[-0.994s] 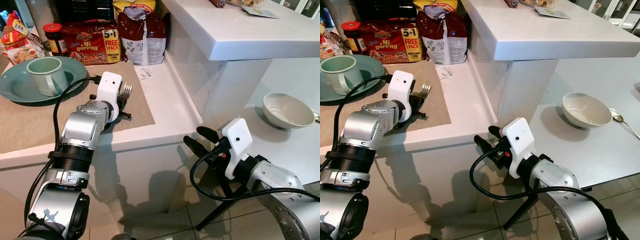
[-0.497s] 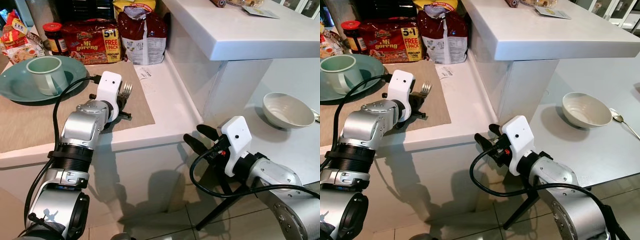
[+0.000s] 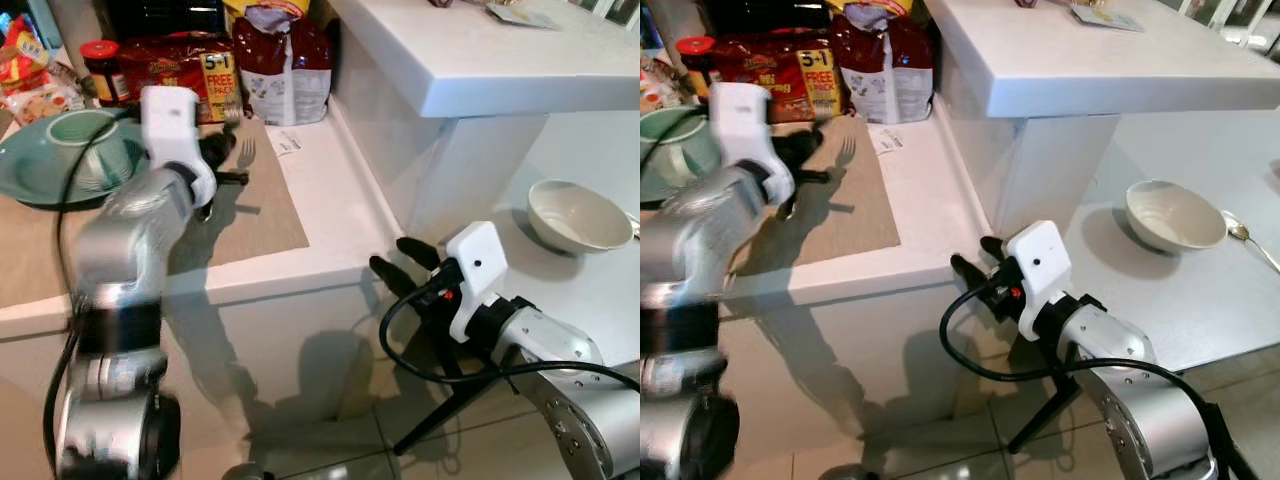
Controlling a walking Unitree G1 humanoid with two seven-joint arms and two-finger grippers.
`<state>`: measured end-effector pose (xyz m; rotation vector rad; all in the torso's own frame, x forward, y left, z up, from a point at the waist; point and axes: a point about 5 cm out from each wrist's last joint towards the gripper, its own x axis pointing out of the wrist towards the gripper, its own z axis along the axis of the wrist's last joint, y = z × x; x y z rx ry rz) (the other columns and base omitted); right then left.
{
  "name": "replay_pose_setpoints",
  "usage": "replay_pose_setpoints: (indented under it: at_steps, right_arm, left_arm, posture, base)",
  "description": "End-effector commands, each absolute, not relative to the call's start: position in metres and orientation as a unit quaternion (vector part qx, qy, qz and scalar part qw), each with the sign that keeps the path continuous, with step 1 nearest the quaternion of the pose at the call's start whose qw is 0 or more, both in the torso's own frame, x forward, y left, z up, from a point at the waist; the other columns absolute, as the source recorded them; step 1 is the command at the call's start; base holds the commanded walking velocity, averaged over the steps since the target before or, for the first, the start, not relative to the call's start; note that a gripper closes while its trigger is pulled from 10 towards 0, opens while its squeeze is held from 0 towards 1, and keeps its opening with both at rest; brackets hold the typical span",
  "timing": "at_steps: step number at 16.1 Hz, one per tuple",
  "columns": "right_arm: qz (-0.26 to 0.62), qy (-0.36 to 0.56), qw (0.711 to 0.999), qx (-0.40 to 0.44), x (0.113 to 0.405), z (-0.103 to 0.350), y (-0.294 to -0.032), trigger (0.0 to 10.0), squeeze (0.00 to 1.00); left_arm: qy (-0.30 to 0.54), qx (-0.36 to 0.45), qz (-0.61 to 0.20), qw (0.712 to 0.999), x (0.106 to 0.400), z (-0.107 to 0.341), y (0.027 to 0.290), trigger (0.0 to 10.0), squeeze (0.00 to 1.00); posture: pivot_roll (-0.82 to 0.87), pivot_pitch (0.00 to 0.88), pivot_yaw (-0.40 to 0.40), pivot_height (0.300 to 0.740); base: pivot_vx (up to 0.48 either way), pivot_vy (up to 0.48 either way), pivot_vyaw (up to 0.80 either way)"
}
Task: Setting the table
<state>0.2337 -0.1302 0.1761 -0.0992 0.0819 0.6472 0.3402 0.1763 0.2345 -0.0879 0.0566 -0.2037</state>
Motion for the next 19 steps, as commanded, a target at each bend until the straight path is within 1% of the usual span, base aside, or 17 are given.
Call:
replay_pose_setpoints:
  at_steps: [1,2,3,4,5,7,9,11,12,14,15,17,19]
  right_arm:
    - [0.293,0.017,0.955,-0.051,0.234,0.183,-0.134,10.0,0.0]
    - [0.284,0.012,0.958,-0.048,0.234,0.184,-0.134,10.0,0.0]
    - [0.259,0.004,0.965,-0.036,0.235,0.184,-0.132,10.0,0.0]
    - [0.254,0.004,0.967,-0.033,0.236,0.183,-0.132,10.0,0.0]
    - [0.252,0.007,0.967,-0.025,0.235,0.18,-0.129,10.0,0.0]
    - [0.249,0.006,0.968,-0.008,0.238,0.18,-0.123,10.0,0.0]
    - [0.241,-0.001,0.97,-0.005,0.243,0.182,-0.122,10.0,0.0]
    - [0.225,-0.006,0.974,-0.005,0.245,0.185,-0.128,10.0,0.0]
    - [0.217,-0.009,0.976,-0.006,0.245,0.185,-0.13,10.0,0.0]
    - [0.167,-0.022,0.985,-0.025,0.25,0.188,-0.14,10.0,0.0]
    - [0.165,-0.024,0.986,-0.025,0.251,0.188,-0.14,10.0,0.0]
    - [0.156,-0.026,0.987,-0.027,0.251,0.185,-0.142,10.0,0.0]
    - [0.133,-0.027,0.991,0.002,0.256,0.182,-0.143,10.0,0.0]
  left_arm:
    - [-0.025,-0.04,-0.124,0.991,0.327,0.241,0.169,2.1,0.0]
    - [-0.036,-0.041,-0.13,0.99,0.321,0.24,0.166,10.0,0.0]
    - [-0.036,-0.044,-0.125,0.991,0.307,0.229,0.164,10.0,0.0]
    - [-0.037,-0.04,-0.122,0.991,0.304,0.227,0.164,10.0,0.0]
    - [-0.022,-0.015,-0.118,0.993,0.295,0.217,0.161,10.0,0.0]
    - [-0.009,-0.011,-0.118,0.993,0.285,0.211,0.152,10.0,0.0]
    - [-0.014,-0.012,-0.118,0.993,0.285,0.213,0.147,10.0,0.0]
    - [-0.019,-0.002,-0.126,0.992,0.286,0.214,0.143,10.0,0.0]
    - [-0.024,-0.004,-0.125,0.992,0.286,0.214,0.143,10.0,0.0]
    - [-0.042,0.014,-0.116,0.992,0.288,0.21,0.14,10.0,0.0]
    - [-0.046,0.011,-0.115,0.992,0.289,0.21,0.139,10.0,0.0]
    - [-0.041,0.033,-0.11,0.993,0.29,0.204,0.139,10.0,0.0]
    - [-0.02,0.036,-0.112,0.993,0.293,0.197,0.133,10.0,0.0]
  posture:
    - [-0.02,0.0,-0.009,0.74]
    - [-0.02,0.0,-0.01,0.74]
    - [-0.01,0.0,-0.02,0.74]
    - [-0.01,0.0,-0.023,0.74]
    - [0.0,0.0,-0.034,0.74]
    - [0.01,0.0,-0.046,0.74]
    - [0.01,0.0,-0.042,0.74]
    - [0.0,0.0,-0.035,0.74]
    - [-0.01,0.005,-0.031,0.74]
    - [-0.01,0.015,-0.021,0.74]
    - [-0.01,0.016,-0.02,0.74]
    - [-0.01,0.008,-0.027,0.74]
    - [-0.01,0.0,-0.042,0.74]
  base:
    - [0.0,0.0,0.0]
    - [0.0,0.0,0.0]
    - [0.0,0.0,0.0]
    - [0.0,0.0,0.0]
    - [0.0,0.0,0.0]
    - [-0.131,0.0,0.0]
    - [-0.304,0.0,0.0]
    - [-0.319,0.0,0.0]
    - [0.0,0.0,0.0]
    - [0.0,0.0,0.0]
    - [0.0,0.0,0.0]
    - [0.0,0.0,0.0]
    - [0.0,-0.465,0.0]
